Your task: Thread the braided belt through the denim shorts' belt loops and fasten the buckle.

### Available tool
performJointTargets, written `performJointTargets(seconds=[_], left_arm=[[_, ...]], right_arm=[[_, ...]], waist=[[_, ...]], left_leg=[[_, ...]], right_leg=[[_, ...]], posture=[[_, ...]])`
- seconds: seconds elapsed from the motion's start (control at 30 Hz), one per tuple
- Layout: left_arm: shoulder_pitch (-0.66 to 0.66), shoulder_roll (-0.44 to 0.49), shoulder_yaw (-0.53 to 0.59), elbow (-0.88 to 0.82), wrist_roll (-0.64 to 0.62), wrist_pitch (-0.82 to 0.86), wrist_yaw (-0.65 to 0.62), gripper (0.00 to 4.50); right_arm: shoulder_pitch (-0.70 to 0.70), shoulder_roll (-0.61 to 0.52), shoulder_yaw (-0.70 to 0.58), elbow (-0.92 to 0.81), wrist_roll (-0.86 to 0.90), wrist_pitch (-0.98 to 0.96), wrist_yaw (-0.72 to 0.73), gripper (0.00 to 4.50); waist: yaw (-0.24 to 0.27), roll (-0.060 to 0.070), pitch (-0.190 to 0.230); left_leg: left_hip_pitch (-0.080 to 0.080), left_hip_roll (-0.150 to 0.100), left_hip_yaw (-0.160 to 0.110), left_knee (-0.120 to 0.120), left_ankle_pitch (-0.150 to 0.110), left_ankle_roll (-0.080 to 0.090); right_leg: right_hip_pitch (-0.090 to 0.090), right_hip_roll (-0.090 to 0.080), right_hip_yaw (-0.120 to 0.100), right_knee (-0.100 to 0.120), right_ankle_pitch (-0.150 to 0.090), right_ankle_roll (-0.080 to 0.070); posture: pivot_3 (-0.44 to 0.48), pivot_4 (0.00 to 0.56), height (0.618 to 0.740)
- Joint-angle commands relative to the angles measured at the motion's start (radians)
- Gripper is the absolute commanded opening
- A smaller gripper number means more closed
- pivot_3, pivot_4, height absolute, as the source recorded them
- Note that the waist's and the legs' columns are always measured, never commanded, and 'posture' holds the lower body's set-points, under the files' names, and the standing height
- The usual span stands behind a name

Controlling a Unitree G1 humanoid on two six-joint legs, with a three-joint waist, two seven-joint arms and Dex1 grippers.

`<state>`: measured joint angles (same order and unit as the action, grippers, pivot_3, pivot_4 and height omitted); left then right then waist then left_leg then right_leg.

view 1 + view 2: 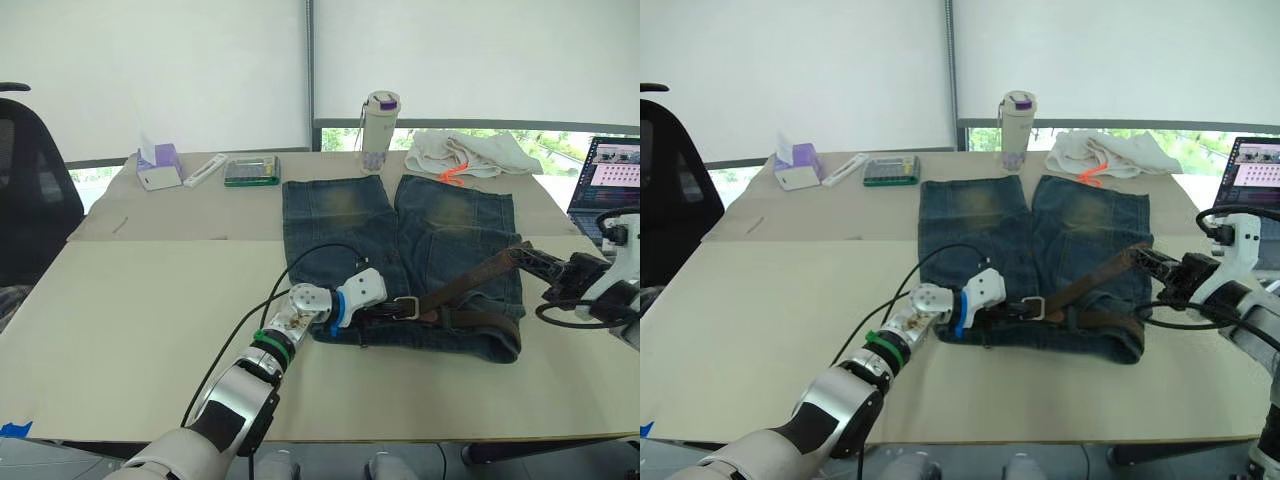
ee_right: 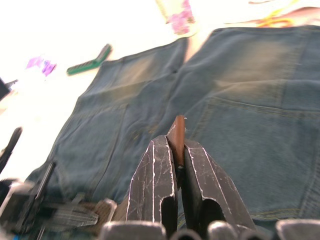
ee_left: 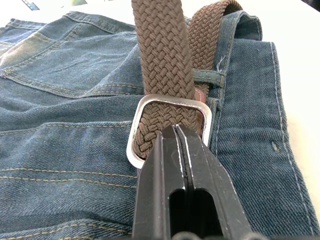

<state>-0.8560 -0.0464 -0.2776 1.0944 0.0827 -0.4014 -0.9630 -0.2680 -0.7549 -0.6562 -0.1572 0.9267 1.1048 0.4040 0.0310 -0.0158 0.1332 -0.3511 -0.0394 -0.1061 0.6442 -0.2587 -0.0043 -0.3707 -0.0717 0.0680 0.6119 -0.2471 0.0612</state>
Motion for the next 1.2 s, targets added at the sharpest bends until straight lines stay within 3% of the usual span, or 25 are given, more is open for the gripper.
performJointTargets(seconds=[0.03,0.57,0.97,1.2], left_arm=[[0.063,0.031,-0.072,0.1,0.108,0.105,0.032,0.01],[0.093,0.021,-0.102,0.115,0.103,0.126,0.089,0.01],[0.115,0.048,-0.098,0.118,0.102,0.139,0.086,0.01],[0.128,0.067,-0.089,0.119,0.097,0.146,0.09,0.01]], right_arm=[[-0.04,-0.031,-0.115,0.004,-0.009,-0.037,-0.076,0.0],[0.069,-0.11,0.038,0.0,-0.235,-0.073,-0.102,0.0],[0.159,-0.191,0.266,0.005,-0.476,-0.268,-0.032,0.0],[0.184,-0.205,0.311,0.078,-0.608,-0.363,-0.065,0.0]], waist=[[0.001,0.0,0.0],[0.007,0.0,-0.004],[0.007,-0.003,-0.009],[0.006,-0.004,-0.012]], left_leg=[[0.0,-0.001,0.0,0.0,0.0,0.0],[0.0,-0.006,0.0,0.0,0.001,0.001],[0.0,-0.006,-0.001,0.0,0.0,0.001],[0.002,-0.007,-0.001,0.0,0.0,0.001]], right_leg=[[0.0,-0.001,0.0,0.0,0.0,0.001],[0.003,-0.006,0.0,-0.001,-0.005,0.012],[0.004,-0.007,0.0,-0.001,-0.007,0.014],[0.004,-0.008,0.0,-0.001,-0.007,0.015]], posture=[[0.0,0.15,0.74],[0.0,0.15,0.74],[0.0,0.15,0.74],[0.0,0.15,0.74]])
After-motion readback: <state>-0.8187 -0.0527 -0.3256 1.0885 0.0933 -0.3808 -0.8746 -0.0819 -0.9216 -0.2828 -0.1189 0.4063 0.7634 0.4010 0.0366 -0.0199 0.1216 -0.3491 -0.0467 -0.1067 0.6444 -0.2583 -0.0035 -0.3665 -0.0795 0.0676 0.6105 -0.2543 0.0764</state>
